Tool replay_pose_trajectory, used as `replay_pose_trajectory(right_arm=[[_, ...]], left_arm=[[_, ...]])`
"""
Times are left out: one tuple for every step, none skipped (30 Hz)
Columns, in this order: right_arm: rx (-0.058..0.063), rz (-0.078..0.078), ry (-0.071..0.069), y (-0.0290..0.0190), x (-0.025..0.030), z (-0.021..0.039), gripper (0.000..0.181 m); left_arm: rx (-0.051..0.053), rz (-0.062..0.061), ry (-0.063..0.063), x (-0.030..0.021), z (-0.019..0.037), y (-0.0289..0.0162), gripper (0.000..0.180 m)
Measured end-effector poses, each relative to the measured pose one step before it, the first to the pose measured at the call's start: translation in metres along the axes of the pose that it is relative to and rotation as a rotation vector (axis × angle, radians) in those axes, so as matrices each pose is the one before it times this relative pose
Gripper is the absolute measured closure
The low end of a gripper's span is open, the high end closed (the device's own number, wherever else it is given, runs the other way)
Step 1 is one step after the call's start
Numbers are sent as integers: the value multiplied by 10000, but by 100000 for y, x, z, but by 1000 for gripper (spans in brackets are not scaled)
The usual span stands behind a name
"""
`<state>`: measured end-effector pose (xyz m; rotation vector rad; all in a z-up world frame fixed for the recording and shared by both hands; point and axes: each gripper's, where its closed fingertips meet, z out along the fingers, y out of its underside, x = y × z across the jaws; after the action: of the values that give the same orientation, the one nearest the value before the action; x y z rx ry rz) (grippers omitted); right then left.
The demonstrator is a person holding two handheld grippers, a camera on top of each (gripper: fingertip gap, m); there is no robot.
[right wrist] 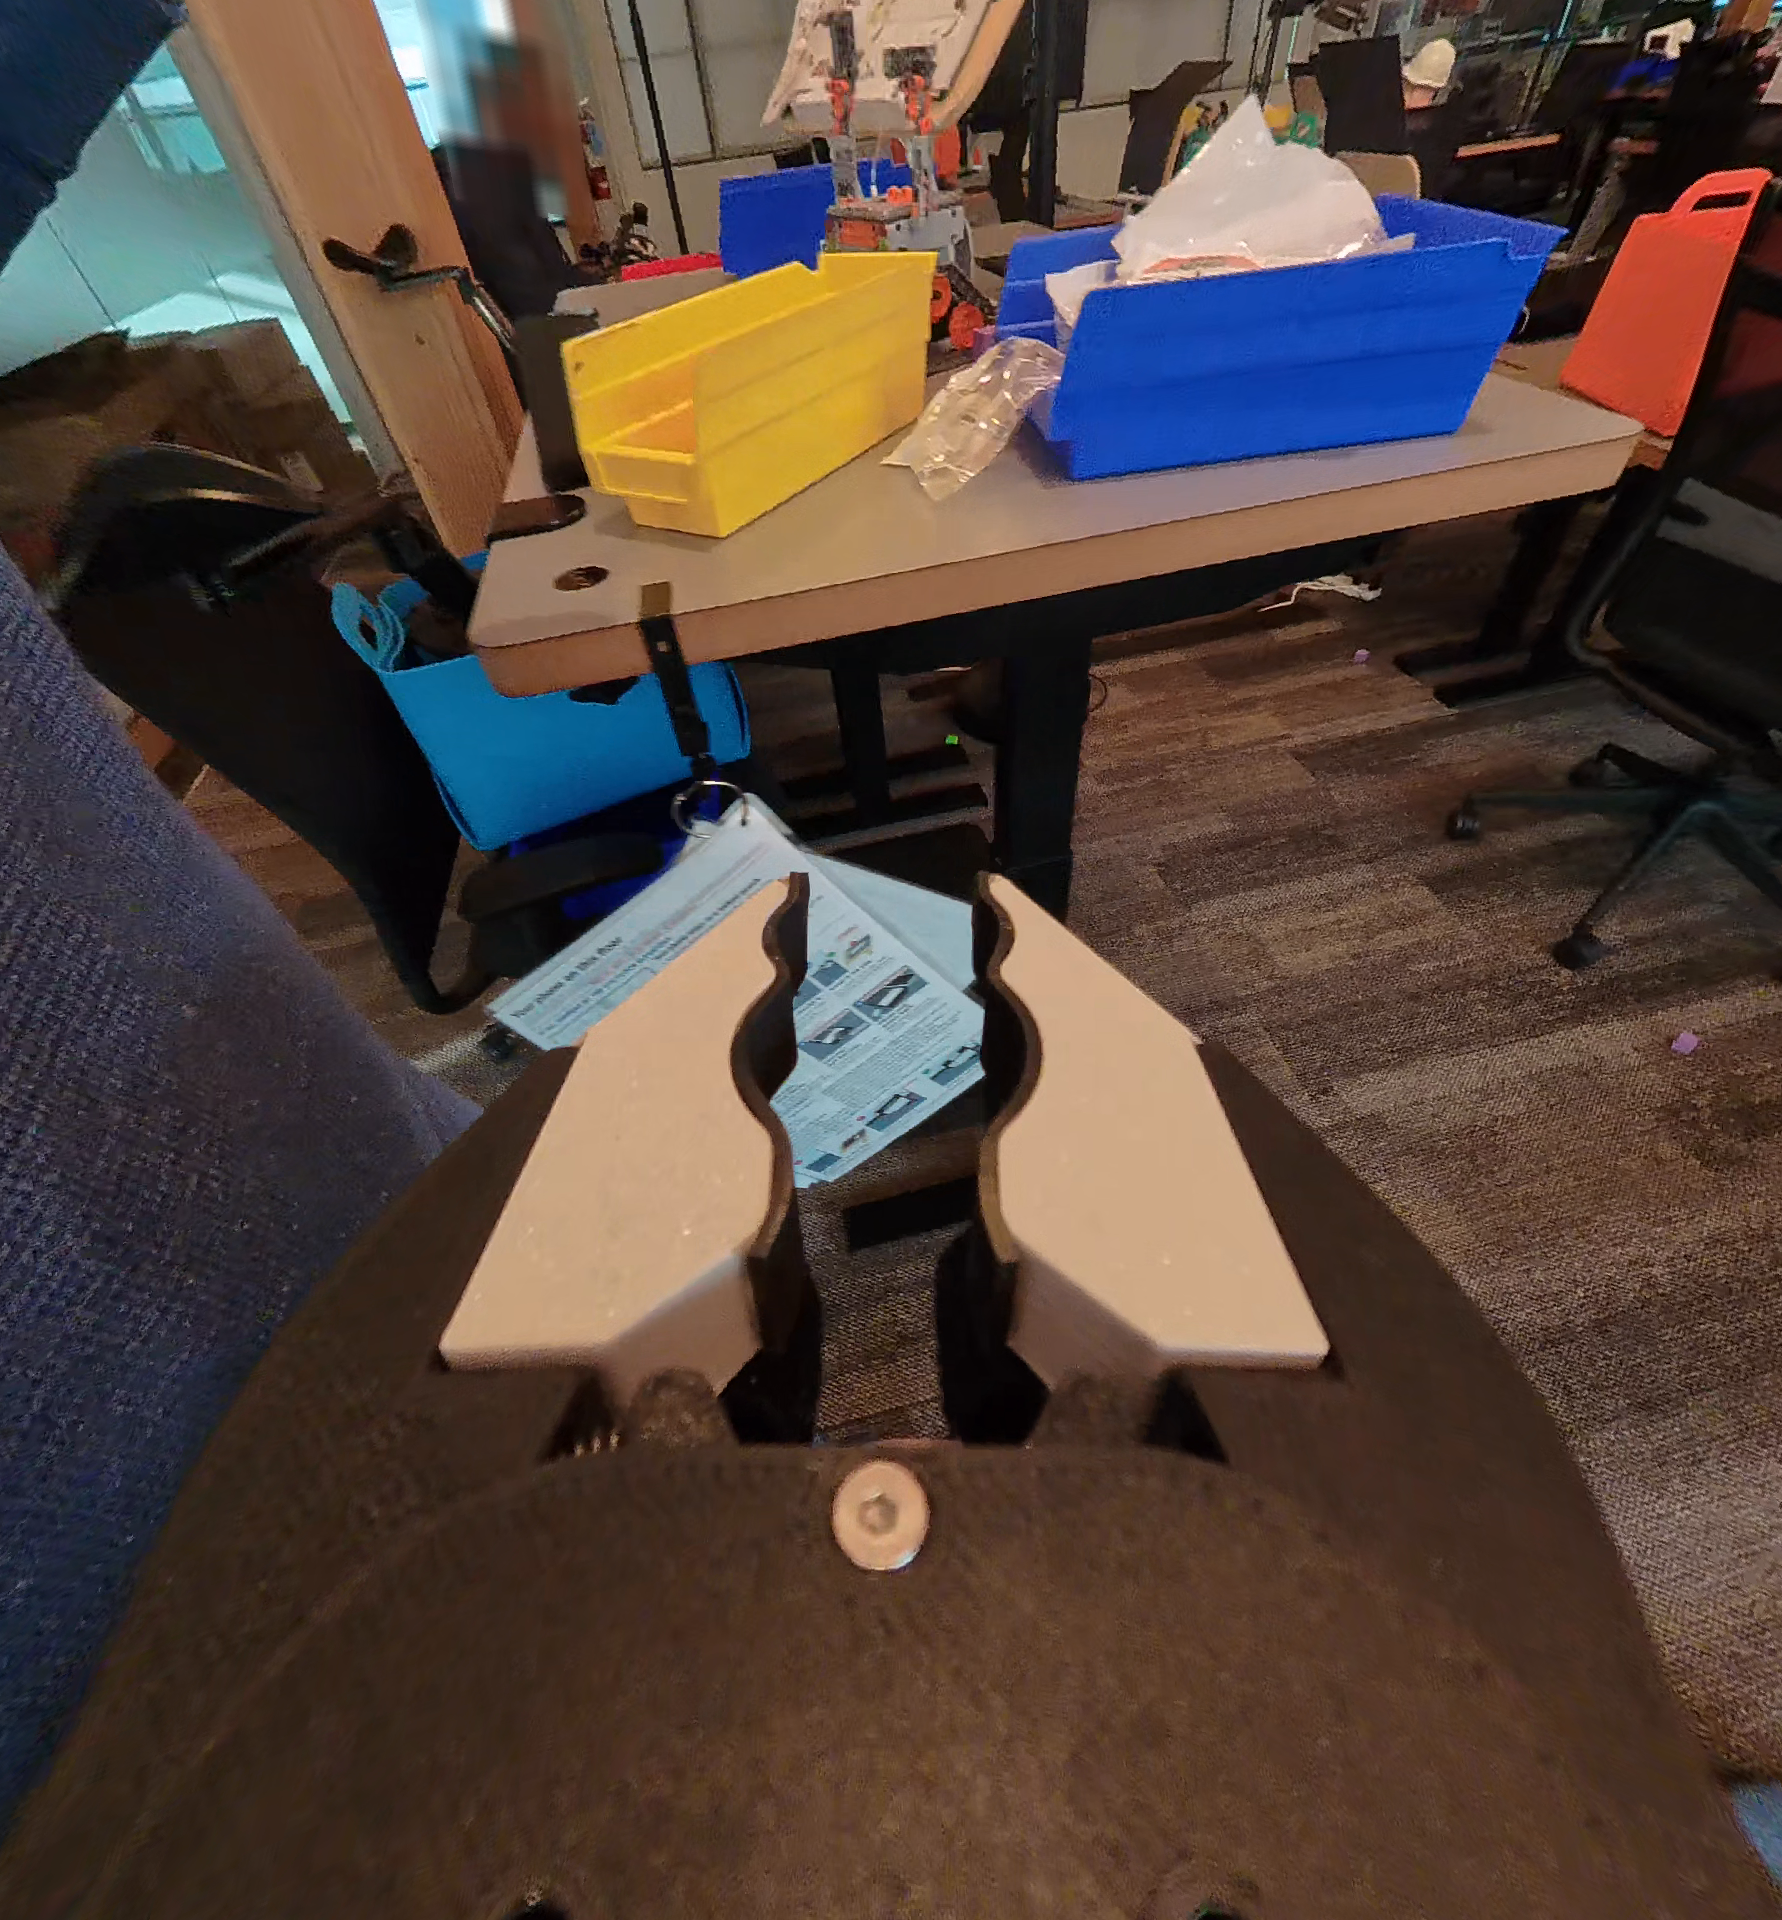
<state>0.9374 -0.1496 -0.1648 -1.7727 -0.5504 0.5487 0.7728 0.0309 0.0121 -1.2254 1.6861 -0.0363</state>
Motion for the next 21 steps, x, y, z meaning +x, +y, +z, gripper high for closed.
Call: replay_pose_trajectory(right_arm=[[-79,-5,-20,-4,1734,581,150],[-142,9,31,19,1882,614,149],[-164,21,74,-56,1982,619,148],[-121,29,85,-222,1997,575,147],[-63,40,97,-347,2063,538,148],[-59,91,121,-367,2185,598,147],[-108,151,151,-362,2299,669,146],[-107,120,148,-441,2268,717,145],[-22,27,142,-607,2163,768,145],[68,-14,133,-697,2105,843,145],[85,38,79,-695,2062,994,145],[30,118,-11,-635,1966,1147,145],[-16,117,-94,-657,1844,1239,145],[6,16,-139,-714,1736,1287,144],[37,-80,-162,-729,1715,1319,144],[9,-104,-198,-641,1769,1383,144],[-55,-99,-218,-513,1881,1423,144],[-69,-102,-215,-477,2044,1405,144],[-21,-106,-218,-516,2168,1372,143],[21,-112,-227,-523,2286,1322,143],[23,-119,-245,-465,2403,1299,143]], left_arm=[[131,140,319,-275,1925,-111,156],[82,20,313,-532,1954,128,155],[52,-56,190,-912,1936,275,153],[147,-106,191,-1020,1951,243,151],[131,-130,211,-1125,1970,358,150],[51,-228,191,-1326,1993,500,148],[94,-328,288,-1297,1924,380,144],[-19,-224,338,-1243,1757,454,141],[-89,-65,160,-1460,1482,492,139],[101,-55,67,-1493,1282,181,139],[238,-187,125,-1290,1138,-42,139],[135,-313,107,-1227,1015,27,136],[142,-343,100,-1085,890,-27,134],[248,-280,86,-917,786,-163,134],[203,-188,-31,-991,768,-75,134],[88,-145,-155,-1108,815,119,134],[53,-179,-193,-1112,908,170,134],[54,-229,-181,-1037,996,169,134],[98,-234,-225,-1050,1072,67,135],[201,-250,-228,-1049,1169,-96,135],[289,-307,-131,-891,1344,-266,135]])
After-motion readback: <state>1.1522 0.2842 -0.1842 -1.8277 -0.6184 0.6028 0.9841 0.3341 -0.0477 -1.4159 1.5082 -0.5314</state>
